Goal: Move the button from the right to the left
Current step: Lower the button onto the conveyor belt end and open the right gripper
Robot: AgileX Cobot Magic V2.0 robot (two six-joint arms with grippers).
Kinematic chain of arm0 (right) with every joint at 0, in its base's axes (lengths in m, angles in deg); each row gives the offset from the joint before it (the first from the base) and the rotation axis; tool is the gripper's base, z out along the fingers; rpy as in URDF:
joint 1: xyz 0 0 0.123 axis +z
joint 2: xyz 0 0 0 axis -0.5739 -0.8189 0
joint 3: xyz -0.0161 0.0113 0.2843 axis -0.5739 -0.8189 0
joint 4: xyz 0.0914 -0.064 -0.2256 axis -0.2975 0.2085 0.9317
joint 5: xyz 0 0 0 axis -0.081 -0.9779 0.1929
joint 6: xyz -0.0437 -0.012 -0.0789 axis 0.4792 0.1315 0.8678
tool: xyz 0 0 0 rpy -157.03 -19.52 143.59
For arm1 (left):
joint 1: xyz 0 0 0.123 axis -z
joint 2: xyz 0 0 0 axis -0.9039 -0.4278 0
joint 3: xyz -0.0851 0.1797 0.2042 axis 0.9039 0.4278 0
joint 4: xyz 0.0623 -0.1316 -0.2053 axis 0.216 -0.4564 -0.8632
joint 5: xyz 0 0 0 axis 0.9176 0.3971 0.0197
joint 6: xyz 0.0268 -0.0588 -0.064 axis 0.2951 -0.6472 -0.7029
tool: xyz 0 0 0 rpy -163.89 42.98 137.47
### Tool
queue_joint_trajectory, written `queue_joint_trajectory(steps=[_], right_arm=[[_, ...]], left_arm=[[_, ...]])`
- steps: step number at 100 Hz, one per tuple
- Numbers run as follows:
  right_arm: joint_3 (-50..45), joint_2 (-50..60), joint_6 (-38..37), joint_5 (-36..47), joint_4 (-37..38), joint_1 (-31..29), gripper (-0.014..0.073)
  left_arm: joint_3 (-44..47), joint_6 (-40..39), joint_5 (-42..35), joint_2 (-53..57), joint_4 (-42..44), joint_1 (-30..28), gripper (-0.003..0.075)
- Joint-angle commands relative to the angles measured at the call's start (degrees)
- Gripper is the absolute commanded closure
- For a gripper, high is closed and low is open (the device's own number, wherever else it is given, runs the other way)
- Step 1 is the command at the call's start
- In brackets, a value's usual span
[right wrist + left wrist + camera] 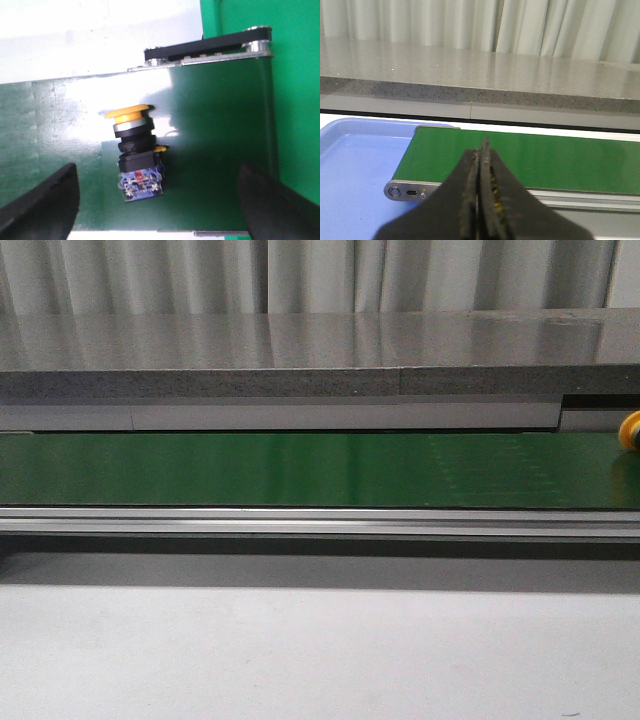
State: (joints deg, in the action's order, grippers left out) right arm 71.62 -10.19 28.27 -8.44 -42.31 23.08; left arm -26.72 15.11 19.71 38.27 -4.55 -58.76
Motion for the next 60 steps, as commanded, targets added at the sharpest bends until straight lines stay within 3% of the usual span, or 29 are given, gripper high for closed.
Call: queue_joint_trajectory(steps=[1, 12, 27, 37, 60], right_arm=[[1.75, 5.15, 3.08, 0.36, 0.06, 0.08, -0.0035], [0.94, 8.17, 5.64, -0.12, 1.3, 0.14, 0.0092], [-3.25, 13.36, 5.98, 1.42, 2.07, 0.14, 0.0472], [-7.19, 16.98, 5.98, 4.03, 2.57, 0.36, 0.0666], [-17.46, 25.51, 5.98, 10.34, 4.27, 3.74, 0.066]], left_arm=[[2.5, -0.04, -4.68, 1.58, -0.08, 0.07, 0.0741], [2.5, -0.04, -4.68, 1.58, -0.08, 0.07, 0.0741], [2.5, -0.04, -4.68, 1.58, -0.08, 0.07, 0.0741], [2.5, -0.04, -4.68, 1.58, -0.08, 0.07, 0.0741], [2.5, -0.04, -4.68, 1.58, -0.08, 0.07, 0.0741]])
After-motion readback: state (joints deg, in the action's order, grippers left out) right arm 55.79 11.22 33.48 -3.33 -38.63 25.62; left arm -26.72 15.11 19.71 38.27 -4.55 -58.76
